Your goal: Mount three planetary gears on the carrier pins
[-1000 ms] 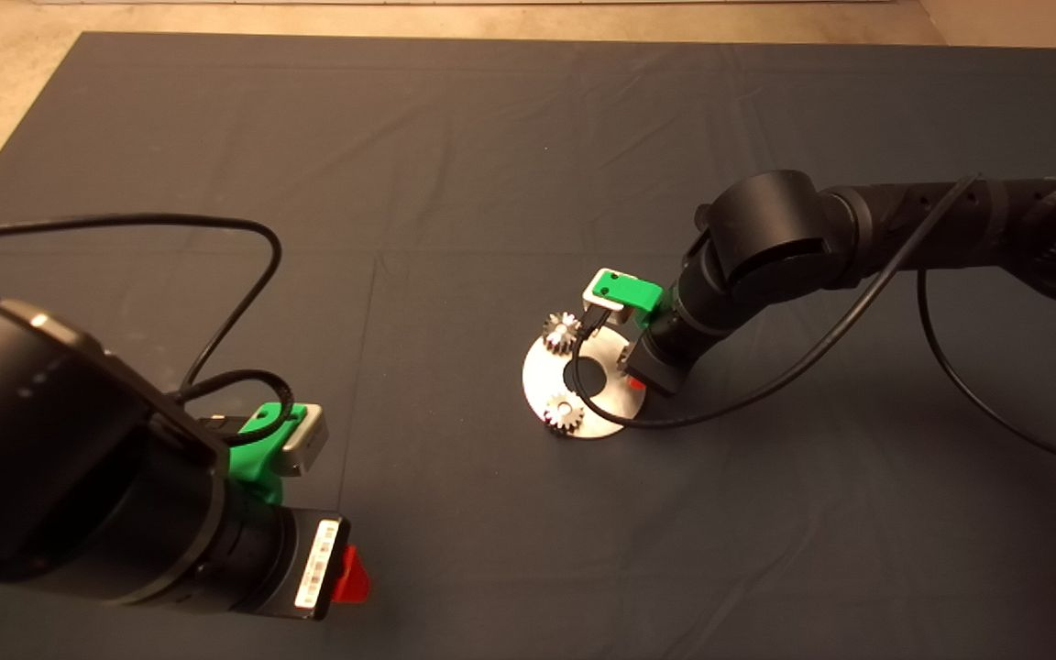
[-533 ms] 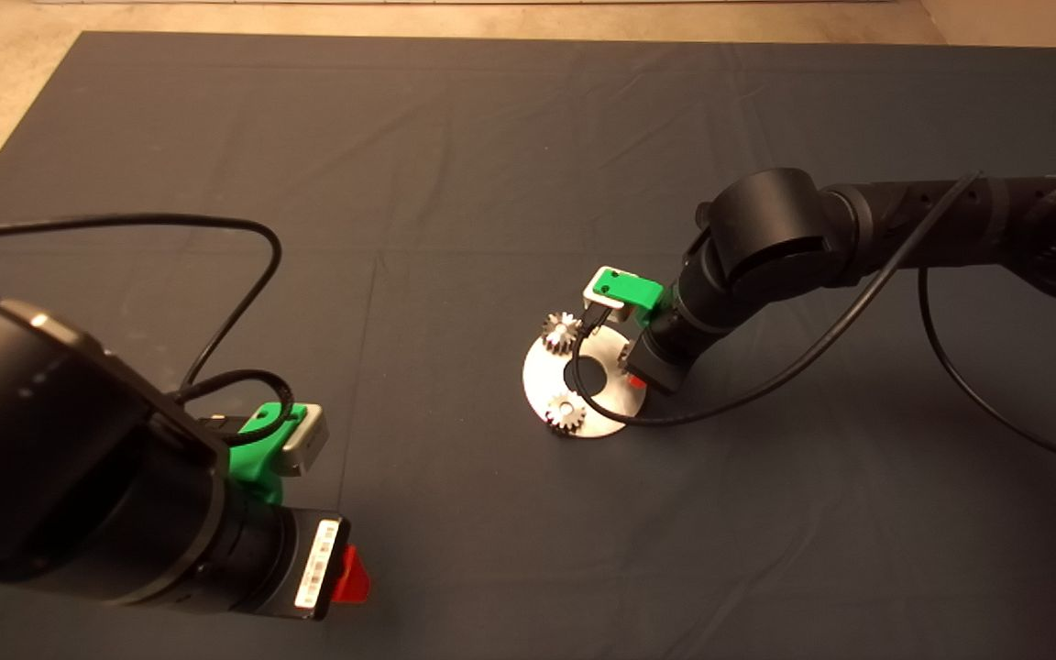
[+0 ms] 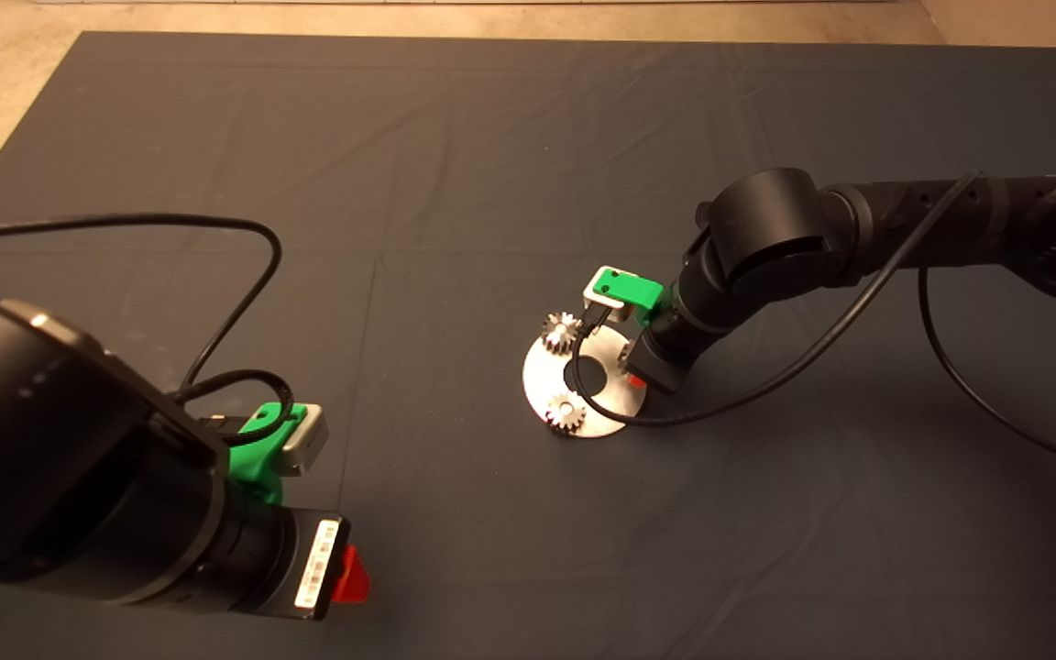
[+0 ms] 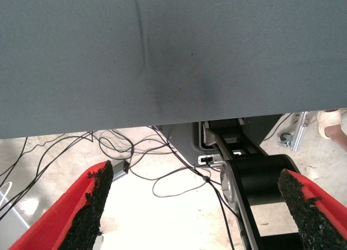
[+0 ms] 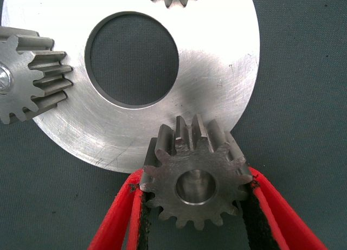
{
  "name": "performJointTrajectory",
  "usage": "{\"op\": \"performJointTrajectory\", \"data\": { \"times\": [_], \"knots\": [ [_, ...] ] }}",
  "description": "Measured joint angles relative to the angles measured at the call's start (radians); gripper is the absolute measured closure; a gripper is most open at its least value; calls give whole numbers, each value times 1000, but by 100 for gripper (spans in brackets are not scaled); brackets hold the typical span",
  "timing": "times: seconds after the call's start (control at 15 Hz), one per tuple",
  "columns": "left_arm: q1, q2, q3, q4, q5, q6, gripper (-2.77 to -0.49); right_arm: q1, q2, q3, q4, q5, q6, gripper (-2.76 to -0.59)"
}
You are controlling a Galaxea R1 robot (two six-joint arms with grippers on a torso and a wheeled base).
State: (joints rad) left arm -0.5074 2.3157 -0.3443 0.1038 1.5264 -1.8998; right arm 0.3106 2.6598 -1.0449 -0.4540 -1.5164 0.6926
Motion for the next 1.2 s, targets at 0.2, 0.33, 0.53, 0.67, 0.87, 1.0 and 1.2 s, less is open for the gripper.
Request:
{"op": "performJointTrajectory", "data": {
  "times": [0.2, 0.33, 0.53, 0.67, 0.87, 1.0, 1.2],
  "knots": [
    [0, 0, 0, 0, 0, 0, -217, 0, 0, 0, 0, -1, 0, -98],
    [0, 0, 0, 0, 0, 0, -217, -1, 0, 0, 0, -1, 0, -98],
    [0, 0, 0, 0, 0, 0, -217, -3, 0, 0, -2, -2, 0, -98],
    [0, 0, 0, 0, 0, 0, -217, -4, 0, 0, -3, -2, 0, -98],
    [0, 0, 0, 0, 0, 0, -217, -6, 0, 2, -6, -3, 0, -98],
    [0, 0, 0, 0, 0, 0, -217, -3, 0, 2, -6, -3, 0, -98],
    [0, 0, 0, 0, 0, 0, -217, -1, 0, 1, -6, -2, 0, -98]
  ]
}}
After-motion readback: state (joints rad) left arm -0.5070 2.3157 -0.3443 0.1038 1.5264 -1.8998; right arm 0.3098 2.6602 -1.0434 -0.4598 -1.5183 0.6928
